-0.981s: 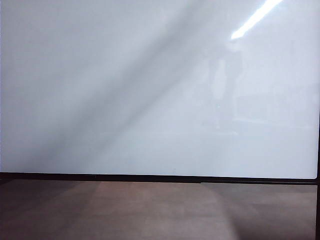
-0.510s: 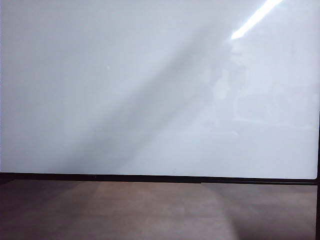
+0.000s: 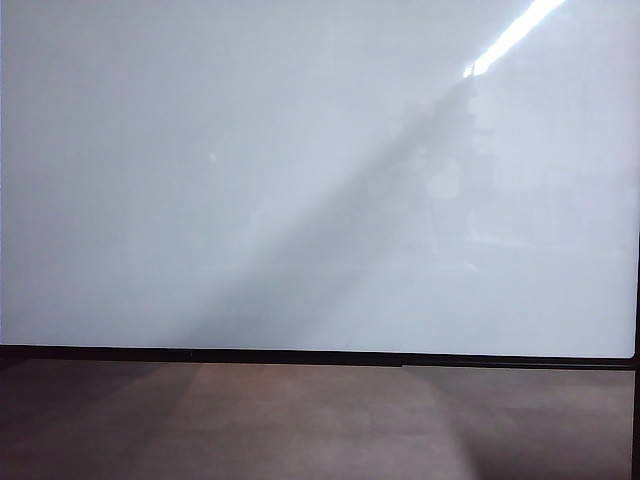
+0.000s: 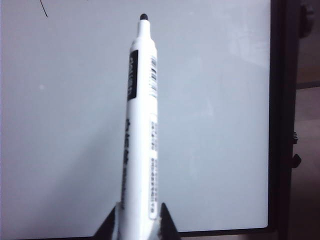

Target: Reach to the right to find the marker pen, pick it up, and write the number 17 on the whiteboard.

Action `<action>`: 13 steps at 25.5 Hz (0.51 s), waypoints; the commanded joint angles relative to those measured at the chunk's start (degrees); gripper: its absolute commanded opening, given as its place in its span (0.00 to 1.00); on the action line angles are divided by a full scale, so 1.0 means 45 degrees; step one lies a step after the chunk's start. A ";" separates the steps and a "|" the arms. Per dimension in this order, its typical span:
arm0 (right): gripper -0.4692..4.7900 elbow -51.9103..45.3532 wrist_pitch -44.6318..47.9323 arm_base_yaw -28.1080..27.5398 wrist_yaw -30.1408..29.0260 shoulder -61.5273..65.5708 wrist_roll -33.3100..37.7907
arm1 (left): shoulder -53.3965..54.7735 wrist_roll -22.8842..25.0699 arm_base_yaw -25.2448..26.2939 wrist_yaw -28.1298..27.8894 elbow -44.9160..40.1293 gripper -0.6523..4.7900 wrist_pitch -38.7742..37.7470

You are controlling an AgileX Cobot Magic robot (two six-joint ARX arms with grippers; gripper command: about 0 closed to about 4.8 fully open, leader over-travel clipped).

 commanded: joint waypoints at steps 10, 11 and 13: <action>0.08 -0.0005 -0.0690 -0.0015 0.0068 -0.1311 -0.0345 | 0.0010 0.0015 0.0005 -0.0325 0.0010 0.11 0.0563; 0.08 -0.0005 -0.0670 -0.0015 0.0068 -0.1355 -0.0345 | 0.0010 0.0015 0.0005 -0.0321 0.0010 0.11 0.0578; 0.08 0.0000 -0.0661 -0.0015 0.0063 -0.1462 -0.0345 | 0.0010 0.0015 0.0005 -0.0311 0.0015 0.11 0.0597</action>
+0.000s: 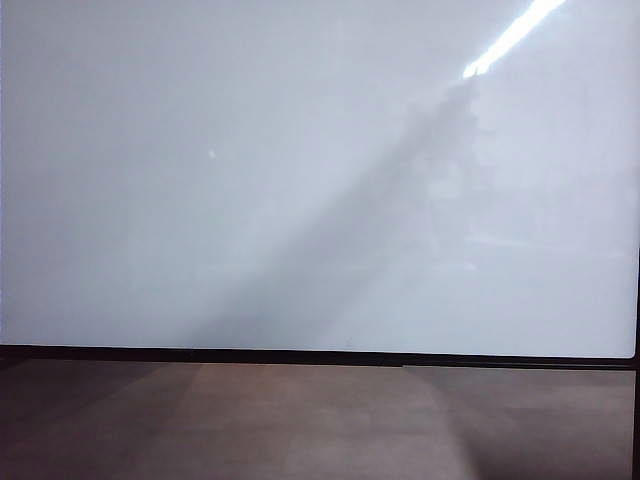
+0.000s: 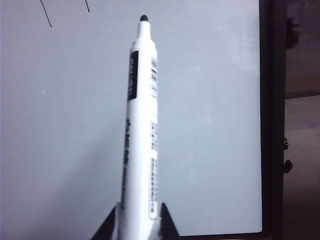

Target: Reach to the right to find the marker pen, pick it up, and write the number 17 on the whiteboard.

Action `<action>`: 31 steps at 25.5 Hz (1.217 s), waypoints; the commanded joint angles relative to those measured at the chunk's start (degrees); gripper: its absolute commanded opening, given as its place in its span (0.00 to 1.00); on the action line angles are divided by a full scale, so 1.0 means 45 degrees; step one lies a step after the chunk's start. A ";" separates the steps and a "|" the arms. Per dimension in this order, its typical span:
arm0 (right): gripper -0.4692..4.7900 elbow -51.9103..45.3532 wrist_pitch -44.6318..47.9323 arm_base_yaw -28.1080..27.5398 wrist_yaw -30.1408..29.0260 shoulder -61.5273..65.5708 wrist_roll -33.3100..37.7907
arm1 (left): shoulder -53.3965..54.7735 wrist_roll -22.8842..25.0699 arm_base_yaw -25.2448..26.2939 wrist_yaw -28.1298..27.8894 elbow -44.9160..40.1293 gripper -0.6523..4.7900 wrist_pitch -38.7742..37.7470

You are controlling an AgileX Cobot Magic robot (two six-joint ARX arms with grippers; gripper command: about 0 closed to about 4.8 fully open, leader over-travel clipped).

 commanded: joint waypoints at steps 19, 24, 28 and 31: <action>0.08 0.0058 -0.0831 0.0005 -0.0005 -0.0267 -0.0034 | 0.0010 0.0015 0.0000 -0.0034 0.0010 0.11 0.0112; 0.08 0.0039 -0.1137 -0.0019 0.0044 -0.0350 -0.0627 | 0.0010 0.0015 -0.0005 -0.0034 0.0010 0.11 0.0112; 0.08 -0.0544 -0.1957 -0.1705 -0.0699 -0.1224 -0.1127 | 0.0010 0.0015 -0.0005 -0.0034 0.0010 0.11 0.0112; 0.08 -0.1749 -0.1812 -0.3827 -0.2307 -0.2021 -0.1122 | 0.0010 0.0015 0.0000 -0.0029 0.0010 0.11 0.0112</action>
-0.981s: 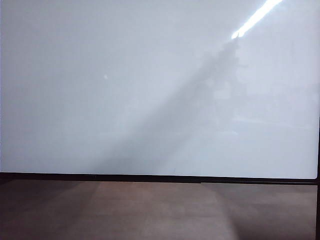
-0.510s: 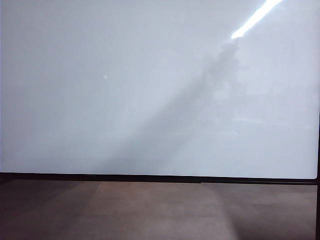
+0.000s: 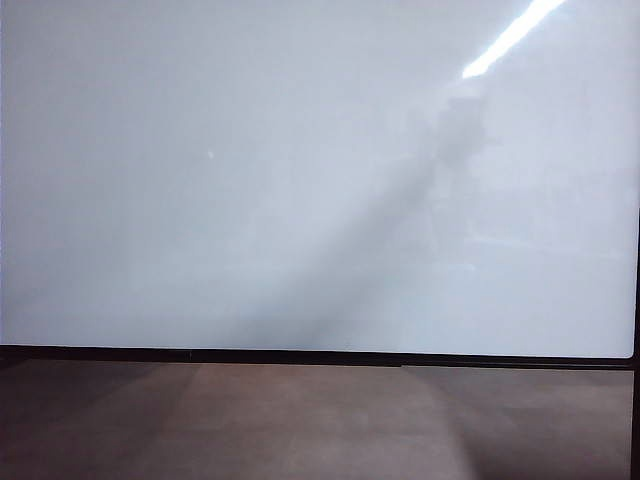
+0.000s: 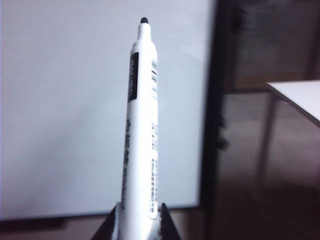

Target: Reach to the right to find the marker pen, pick it up, and write the number 17 on the whiteboard.

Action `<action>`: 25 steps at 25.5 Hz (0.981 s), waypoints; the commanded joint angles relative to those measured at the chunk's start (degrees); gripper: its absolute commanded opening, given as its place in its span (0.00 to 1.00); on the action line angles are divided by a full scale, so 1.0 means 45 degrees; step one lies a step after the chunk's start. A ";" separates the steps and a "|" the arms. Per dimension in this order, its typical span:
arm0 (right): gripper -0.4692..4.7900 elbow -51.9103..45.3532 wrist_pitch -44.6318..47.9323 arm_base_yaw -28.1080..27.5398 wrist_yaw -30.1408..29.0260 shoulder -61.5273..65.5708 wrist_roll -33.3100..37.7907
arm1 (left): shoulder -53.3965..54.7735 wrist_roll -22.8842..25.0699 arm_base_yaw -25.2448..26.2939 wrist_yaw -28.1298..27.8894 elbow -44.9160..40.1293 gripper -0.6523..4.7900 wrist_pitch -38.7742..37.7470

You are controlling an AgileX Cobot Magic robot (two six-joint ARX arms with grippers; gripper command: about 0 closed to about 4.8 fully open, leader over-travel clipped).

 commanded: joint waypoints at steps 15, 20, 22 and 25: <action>0.08 -0.5484 0.3279 -0.4299 -0.5299 -0.0991 0.0155 | 0.0010 0.0015 -0.0010 0.0000 0.0010 0.11 0.0034; 0.08 -0.5629 0.3410 -0.4303 -0.5217 -0.0991 0.0058 | 0.0010 0.0015 -0.0010 0.0000 0.0010 0.11 0.0029; 0.08 -0.5629 0.3410 -0.4303 -0.5197 -0.0991 0.0049 | 0.0010 0.0015 -0.0010 0.0000 0.0010 0.11 0.0029; 0.08 -0.5629 0.3458 -0.4294 -0.5207 -0.0991 0.0068 | 0.0010 0.0015 -0.0010 0.0005 0.0010 0.11 0.0029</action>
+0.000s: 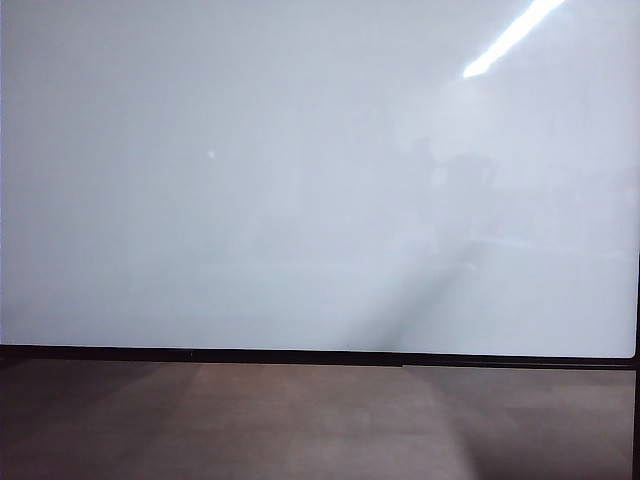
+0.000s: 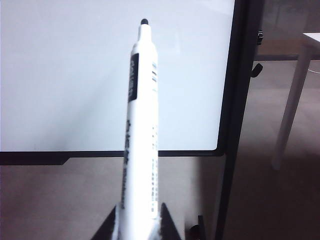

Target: Reach to the right to find the marker pen, pick it up, and write the number 17 on the whiteboard.

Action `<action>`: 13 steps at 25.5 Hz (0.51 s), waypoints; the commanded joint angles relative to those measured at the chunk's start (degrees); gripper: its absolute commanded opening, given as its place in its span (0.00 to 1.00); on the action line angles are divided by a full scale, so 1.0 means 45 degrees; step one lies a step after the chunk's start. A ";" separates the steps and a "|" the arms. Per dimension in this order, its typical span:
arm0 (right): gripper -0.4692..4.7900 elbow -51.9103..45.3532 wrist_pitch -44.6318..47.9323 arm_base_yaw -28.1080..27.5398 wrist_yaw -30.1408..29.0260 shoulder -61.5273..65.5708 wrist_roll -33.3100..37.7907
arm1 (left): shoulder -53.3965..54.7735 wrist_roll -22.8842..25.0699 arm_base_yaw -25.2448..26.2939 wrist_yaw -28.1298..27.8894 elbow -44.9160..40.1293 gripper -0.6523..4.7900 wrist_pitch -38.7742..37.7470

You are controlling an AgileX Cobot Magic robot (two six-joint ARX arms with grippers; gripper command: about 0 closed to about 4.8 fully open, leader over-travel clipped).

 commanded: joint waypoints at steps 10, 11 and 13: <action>0.08 -0.0049 0.0457 0.0058 0.0019 -0.0010 -0.0029 | 0.0010 0.0015 -0.0005 0.0010 0.0010 0.11 0.0102; 0.08 -0.0049 0.0457 0.0058 0.0019 -0.0010 -0.0029 | 0.0010 0.0015 -0.0005 0.0010 0.0010 0.11 0.0102; 0.08 -0.0049 0.0457 0.0063 0.0019 -0.0010 -0.0029 | 0.0010 0.0015 -0.0005 0.0010 0.0010 0.11 0.0102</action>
